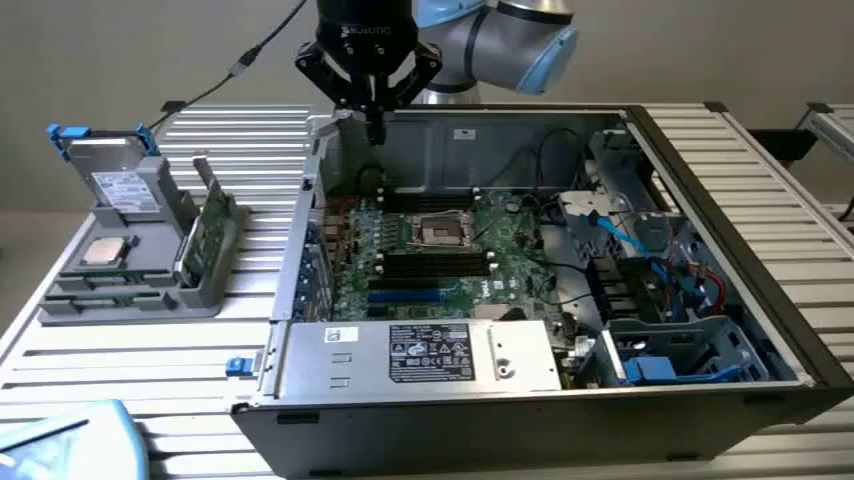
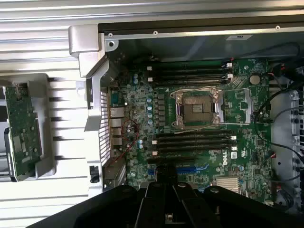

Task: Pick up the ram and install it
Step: 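Reach for the ram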

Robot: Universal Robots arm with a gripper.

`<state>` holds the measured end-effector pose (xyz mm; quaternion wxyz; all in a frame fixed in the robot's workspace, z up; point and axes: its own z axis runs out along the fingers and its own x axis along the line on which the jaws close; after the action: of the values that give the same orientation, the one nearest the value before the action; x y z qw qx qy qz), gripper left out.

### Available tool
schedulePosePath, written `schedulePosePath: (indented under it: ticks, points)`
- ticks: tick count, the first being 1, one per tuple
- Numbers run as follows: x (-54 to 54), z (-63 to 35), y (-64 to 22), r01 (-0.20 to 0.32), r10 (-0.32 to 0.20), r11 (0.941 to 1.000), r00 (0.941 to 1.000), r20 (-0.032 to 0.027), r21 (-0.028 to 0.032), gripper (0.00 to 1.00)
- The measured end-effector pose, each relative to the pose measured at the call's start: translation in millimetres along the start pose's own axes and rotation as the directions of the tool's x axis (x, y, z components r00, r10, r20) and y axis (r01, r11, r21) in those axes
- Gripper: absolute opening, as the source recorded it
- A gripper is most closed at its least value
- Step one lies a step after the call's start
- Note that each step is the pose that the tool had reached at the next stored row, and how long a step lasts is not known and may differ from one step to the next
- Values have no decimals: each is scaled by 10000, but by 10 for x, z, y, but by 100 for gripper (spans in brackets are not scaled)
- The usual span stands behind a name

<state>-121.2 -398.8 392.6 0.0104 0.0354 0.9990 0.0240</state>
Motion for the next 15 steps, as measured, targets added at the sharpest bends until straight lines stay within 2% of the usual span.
schedulePosePath:
  ticks: [8, 15]
  points:
    - [5, 0, 0, -1, 1, 10000, 10000, 0, 0, 11]
    - [308, -1, 16, -1, 1, 10000, 10000, 0, 0, 11]
